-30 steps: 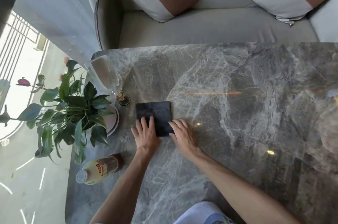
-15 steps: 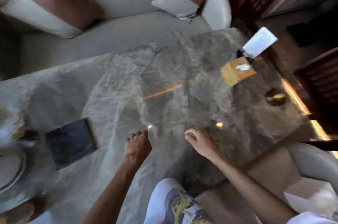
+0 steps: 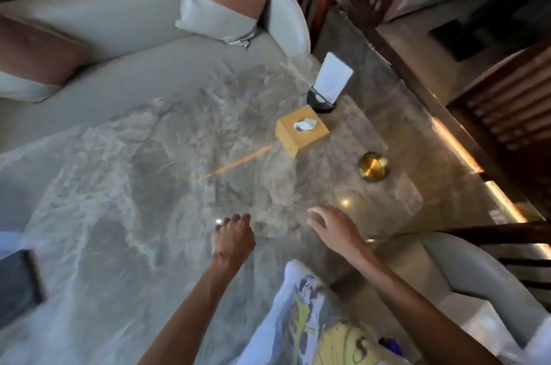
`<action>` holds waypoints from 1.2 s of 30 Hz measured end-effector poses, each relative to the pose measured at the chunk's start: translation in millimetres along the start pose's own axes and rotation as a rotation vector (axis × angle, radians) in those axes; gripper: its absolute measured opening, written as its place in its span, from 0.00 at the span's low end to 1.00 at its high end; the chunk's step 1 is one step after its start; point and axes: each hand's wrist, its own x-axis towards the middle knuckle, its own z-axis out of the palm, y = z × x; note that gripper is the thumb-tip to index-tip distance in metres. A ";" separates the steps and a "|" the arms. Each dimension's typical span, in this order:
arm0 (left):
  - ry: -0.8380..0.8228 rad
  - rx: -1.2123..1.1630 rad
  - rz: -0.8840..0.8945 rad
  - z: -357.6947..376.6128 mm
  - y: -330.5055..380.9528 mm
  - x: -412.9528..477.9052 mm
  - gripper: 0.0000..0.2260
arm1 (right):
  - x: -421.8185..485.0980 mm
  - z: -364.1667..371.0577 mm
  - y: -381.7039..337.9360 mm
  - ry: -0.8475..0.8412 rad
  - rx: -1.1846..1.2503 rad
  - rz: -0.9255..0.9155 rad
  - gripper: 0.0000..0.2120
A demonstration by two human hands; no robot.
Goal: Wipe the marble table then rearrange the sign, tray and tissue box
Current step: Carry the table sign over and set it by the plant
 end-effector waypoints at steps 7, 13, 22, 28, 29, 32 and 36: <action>-0.007 -0.007 0.136 -12.8 50.2 11.2 0.22 | -5.0 -35.9 18.9 0.048 0.004 0.030 0.23; -0.048 -0.036 0.191 -10.6 93.1 40.6 0.19 | -18.0 -63.4 61.3 0.144 0.192 0.232 0.24; -0.101 -0.261 0.016 -9.2 202.6 112.4 0.16 | 60.5 -138.2 168.3 0.201 0.360 0.377 0.20; -0.037 -0.369 -0.033 -22.4 275.9 160.4 0.12 | 126.4 -180.1 205.4 0.114 0.479 0.313 0.23; 0.012 -0.391 -0.034 -32.2 284.1 169.7 0.12 | 137.8 -190.1 201.7 0.115 0.485 0.297 0.22; 0.172 -0.444 -0.032 -73.0 295.9 205.7 0.10 | 180.9 -220.3 181.2 0.117 0.483 0.210 0.21; 0.320 -0.460 -0.099 -136.4 292.4 260.2 0.11 | 251.0 -244.8 137.7 0.063 0.495 0.058 0.25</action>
